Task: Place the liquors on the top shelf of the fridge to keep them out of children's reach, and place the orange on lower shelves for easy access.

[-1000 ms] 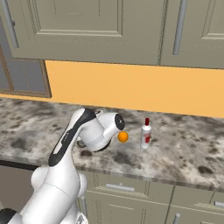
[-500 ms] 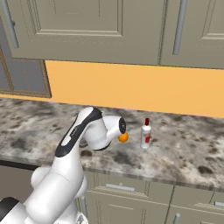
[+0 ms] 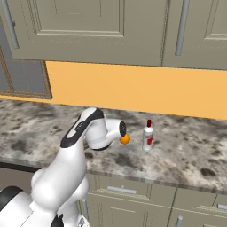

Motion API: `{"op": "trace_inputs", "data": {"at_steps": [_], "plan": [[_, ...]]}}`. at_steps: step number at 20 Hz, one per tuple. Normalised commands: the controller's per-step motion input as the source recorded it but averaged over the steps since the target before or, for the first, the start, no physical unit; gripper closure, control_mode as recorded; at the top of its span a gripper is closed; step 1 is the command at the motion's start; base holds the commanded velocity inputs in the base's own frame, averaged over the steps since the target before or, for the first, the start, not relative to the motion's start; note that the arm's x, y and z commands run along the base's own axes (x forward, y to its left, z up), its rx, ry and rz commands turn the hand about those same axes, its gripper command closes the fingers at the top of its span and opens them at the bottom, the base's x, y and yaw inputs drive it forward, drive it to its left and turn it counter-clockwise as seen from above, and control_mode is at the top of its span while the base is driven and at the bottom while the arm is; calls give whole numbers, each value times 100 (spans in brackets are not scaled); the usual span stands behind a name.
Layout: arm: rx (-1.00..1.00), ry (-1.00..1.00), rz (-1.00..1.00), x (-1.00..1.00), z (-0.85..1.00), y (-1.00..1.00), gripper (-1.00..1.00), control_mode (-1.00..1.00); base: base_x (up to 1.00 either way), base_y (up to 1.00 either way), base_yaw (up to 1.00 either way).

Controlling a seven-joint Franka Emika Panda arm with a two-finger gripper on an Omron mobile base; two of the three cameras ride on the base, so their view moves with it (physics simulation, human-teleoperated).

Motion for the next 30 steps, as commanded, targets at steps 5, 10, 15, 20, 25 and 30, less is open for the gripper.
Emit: {"op": "trace_inputs", "data": {"at_steps": [5, 10, 15, 20, 25, 30], "plan": [[0, 2, 0, 22, -13, 0, -100, -100, 0, 0, 0], [0, 3, 0, 24, -4, 4, -100, -100, 0, 0, 0], [0, 2, 0, 26, -4, 0, -100, -100, 0, 0, 0], [0, 1, 0, 21, -14, 5, -100, -100, 0, 0, 0], [0, 1, 0, 17, -18, 14, -100, -100, 0, 0, 0], [0, 0, 0, 20, -14, 9, -100, -100, 0, 0, 0]]}}
